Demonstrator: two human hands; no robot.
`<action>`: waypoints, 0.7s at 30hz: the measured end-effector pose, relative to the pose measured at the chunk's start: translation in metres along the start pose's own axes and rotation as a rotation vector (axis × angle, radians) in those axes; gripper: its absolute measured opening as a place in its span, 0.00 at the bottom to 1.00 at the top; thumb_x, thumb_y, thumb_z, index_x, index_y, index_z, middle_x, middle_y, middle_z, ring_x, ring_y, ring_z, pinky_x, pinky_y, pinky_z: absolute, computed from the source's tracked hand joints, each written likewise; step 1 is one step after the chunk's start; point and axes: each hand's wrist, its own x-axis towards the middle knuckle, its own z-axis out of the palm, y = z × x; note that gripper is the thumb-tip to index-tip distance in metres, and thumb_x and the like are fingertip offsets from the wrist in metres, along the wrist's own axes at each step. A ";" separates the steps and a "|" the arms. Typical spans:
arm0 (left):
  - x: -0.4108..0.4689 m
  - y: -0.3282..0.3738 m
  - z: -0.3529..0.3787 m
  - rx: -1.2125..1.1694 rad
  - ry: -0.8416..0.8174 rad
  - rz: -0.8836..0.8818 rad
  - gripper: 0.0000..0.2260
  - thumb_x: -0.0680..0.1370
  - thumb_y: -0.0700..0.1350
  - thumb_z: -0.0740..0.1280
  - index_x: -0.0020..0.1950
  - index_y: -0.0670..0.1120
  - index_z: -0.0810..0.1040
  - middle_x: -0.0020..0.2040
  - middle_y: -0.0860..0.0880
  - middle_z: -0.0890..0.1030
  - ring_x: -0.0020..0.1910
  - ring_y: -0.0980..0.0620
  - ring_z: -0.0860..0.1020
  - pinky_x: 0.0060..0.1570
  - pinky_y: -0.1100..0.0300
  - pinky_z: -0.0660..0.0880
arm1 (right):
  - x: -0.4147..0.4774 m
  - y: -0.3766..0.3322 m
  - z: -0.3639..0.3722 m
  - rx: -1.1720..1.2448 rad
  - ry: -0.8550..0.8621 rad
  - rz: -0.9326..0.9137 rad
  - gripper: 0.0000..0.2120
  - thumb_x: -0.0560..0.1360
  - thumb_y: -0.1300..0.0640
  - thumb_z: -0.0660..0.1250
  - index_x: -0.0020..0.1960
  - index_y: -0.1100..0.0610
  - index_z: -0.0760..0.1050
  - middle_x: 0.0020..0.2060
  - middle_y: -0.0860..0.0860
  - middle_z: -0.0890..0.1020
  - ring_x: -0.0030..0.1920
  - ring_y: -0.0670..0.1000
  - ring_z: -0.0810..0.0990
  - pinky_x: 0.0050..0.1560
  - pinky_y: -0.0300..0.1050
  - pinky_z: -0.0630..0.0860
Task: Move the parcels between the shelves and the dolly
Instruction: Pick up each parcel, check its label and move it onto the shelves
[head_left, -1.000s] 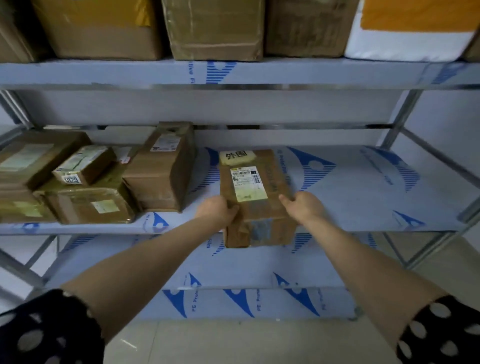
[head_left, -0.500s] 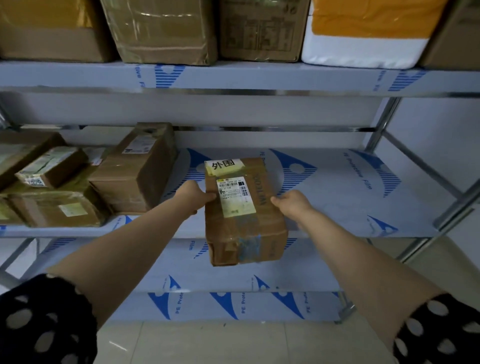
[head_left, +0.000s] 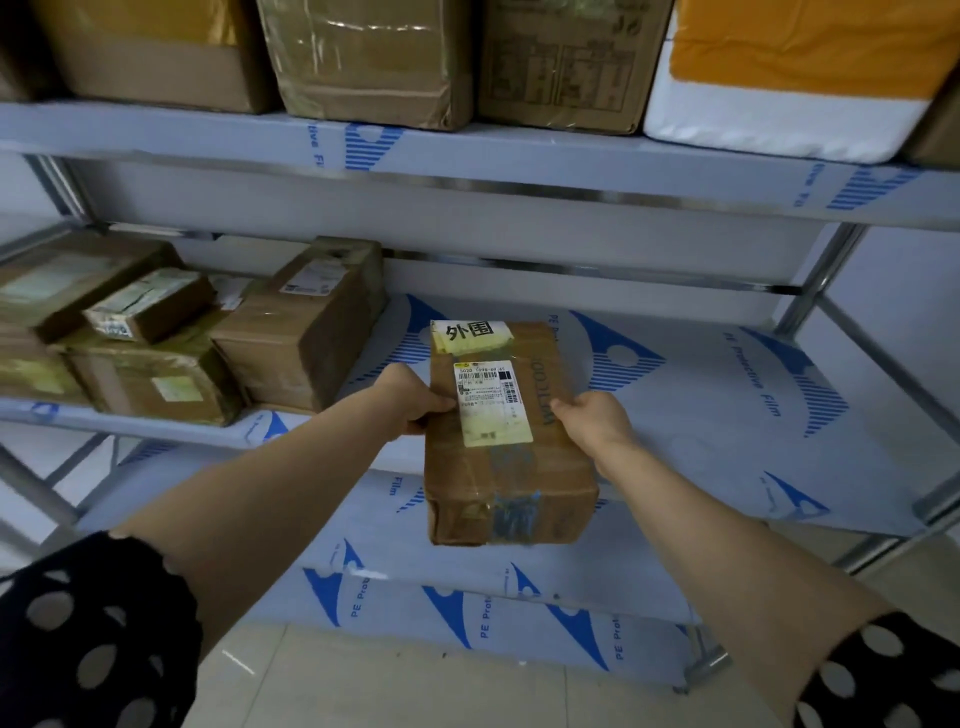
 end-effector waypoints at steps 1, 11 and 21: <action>-0.006 -0.001 0.000 -0.022 0.021 0.007 0.17 0.72 0.40 0.74 0.57 0.36 0.74 0.52 0.40 0.79 0.51 0.43 0.80 0.45 0.53 0.78 | -0.005 0.000 -0.004 -0.018 0.007 -0.024 0.15 0.78 0.50 0.63 0.48 0.62 0.79 0.46 0.57 0.82 0.48 0.58 0.80 0.51 0.49 0.78; -0.103 -0.054 -0.015 -0.166 0.320 -0.018 0.08 0.72 0.39 0.75 0.38 0.43 0.76 0.39 0.43 0.79 0.35 0.51 0.76 0.40 0.58 0.78 | -0.082 -0.005 -0.016 0.000 -0.116 -0.364 0.13 0.77 0.50 0.66 0.51 0.60 0.79 0.41 0.50 0.79 0.39 0.48 0.74 0.28 0.30 0.66; -0.233 -0.162 -0.107 -0.289 0.603 -0.161 0.07 0.71 0.38 0.75 0.39 0.43 0.77 0.43 0.43 0.79 0.41 0.48 0.77 0.55 0.50 0.79 | -0.192 -0.055 0.077 -0.030 -0.419 -0.634 0.11 0.76 0.46 0.65 0.45 0.54 0.78 0.41 0.49 0.81 0.41 0.51 0.79 0.40 0.44 0.74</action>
